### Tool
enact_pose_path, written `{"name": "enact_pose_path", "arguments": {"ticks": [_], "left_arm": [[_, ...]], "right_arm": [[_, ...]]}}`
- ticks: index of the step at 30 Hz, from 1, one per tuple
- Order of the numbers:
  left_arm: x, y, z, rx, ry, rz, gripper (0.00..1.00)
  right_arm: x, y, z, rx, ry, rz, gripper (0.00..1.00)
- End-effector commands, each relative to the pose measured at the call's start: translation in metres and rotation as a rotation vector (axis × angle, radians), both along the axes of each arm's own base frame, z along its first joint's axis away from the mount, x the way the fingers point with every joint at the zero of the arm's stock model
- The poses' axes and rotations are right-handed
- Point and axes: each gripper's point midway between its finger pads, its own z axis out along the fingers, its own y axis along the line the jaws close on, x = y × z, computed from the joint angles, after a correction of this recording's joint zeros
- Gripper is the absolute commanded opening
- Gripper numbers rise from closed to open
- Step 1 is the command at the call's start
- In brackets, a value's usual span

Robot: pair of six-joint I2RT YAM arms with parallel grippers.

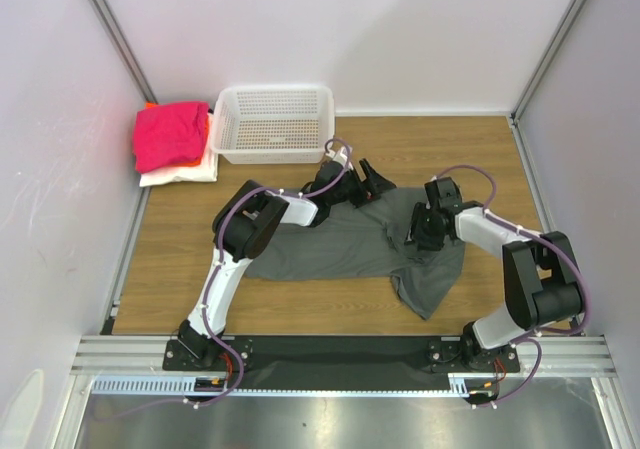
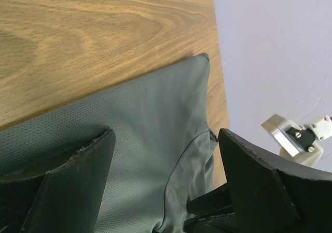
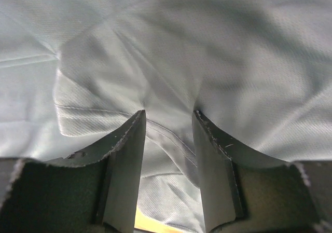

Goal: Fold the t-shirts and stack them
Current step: Fold the tshirt

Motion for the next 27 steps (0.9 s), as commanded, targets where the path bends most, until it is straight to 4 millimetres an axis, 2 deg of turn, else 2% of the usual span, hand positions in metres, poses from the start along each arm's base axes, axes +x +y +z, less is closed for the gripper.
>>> {"name": "enact_pose_path", "arguments": {"ticks": [1,2,3,4,5,6,7,8,9,10,11,12,13,14,16,17,18,21,23,24,27], "left_arm": [[-0.003,-0.003,0.015,0.05,-0.083,-0.056,0.88],[-0.004,-0.003,0.021,0.049,-0.104,-0.068,0.88],[-0.005,-0.004,0.028,0.058,-0.139,-0.086,0.88],[-0.006,-0.005,0.05,0.043,-0.182,-0.106,0.88],[-0.007,-0.006,0.059,0.054,-0.227,-0.123,0.88],[-0.009,-0.004,0.067,0.06,-0.243,-0.135,0.88],[-0.013,-0.003,0.091,0.047,-0.285,-0.145,0.88],[-0.014,-0.001,0.101,0.057,-0.322,-0.152,0.88],[-0.016,0.003,0.105,0.079,-0.319,-0.152,0.88],[-0.019,0.008,0.107,0.099,-0.315,-0.144,0.88],[-0.017,0.016,0.125,0.117,-0.339,-0.102,0.88],[-0.02,0.026,0.116,0.168,-0.286,-0.09,0.89],[-0.022,0.038,0.111,0.197,-0.258,-0.067,0.88],[-0.022,0.05,0.12,0.211,-0.252,-0.028,0.89],[-0.032,0.077,0.094,0.285,-0.15,0.007,0.88],[-0.035,0.09,0.099,0.305,-0.139,0.037,0.88],[-0.044,0.103,0.081,0.34,-0.098,0.047,0.88],[-0.051,0.142,0.062,0.394,-0.052,0.12,0.89],[-0.053,0.157,0.053,0.409,-0.021,0.148,0.89],[-0.055,0.171,0.044,0.423,0.004,0.173,0.88],[-0.056,0.191,0.031,0.433,0.032,0.21,0.88]], "right_arm": [[0.002,-0.007,0.023,-0.002,-0.014,-0.008,0.47],[0.013,-0.005,0.036,0.025,-0.051,-0.015,0.48],[0.036,0.0,0.063,0.058,-0.132,-0.024,0.49],[0.049,-0.003,0.078,0.078,-0.172,-0.04,0.51],[0.064,-0.006,0.093,0.087,-0.221,-0.048,0.52],[0.087,-0.015,0.117,0.098,-0.293,-0.072,0.52],[0.099,-0.022,0.127,0.102,-0.322,-0.087,0.52],[0.11,-0.028,0.126,0.101,-0.32,-0.1,0.52],[0.125,-0.033,0.14,0.111,-0.355,-0.107,0.51],[0.133,-0.047,0.141,0.098,-0.366,-0.131,0.51],[0.14,-0.053,0.133,0.086,-0.352,-0.139,0.51],[0.148,-0.061,0.138,0.06,-0.371,-0.156,0.51],[0.152,-0.068,0.135,0.033,-0.369,-0.16,0.52],[0.153,-0.074,0.129,0.014,-0.348,-0.168,0.54],[0.156,-0.079,0.111,-0.023,-0.316,-0.17,0.56],[0.158,-0.079,0.106,-0.029,-0.313,-0.166,0.56],[0.159,-0.091,0.095,-0.028,-0.294,-0.186,0.56],[0.157,-0.093,0.073,-0.028,-0.248,-0.185,0.56],[0.15,-0.094,0.063,-0.034,-0.215,-0.185,0.55],[0.149,-0.095,0.062,-0.039,-0.214,-0.186,0.55],[0.14,-0.1,0.05,-0.051,-0.191,-0.197,0.56]]}}
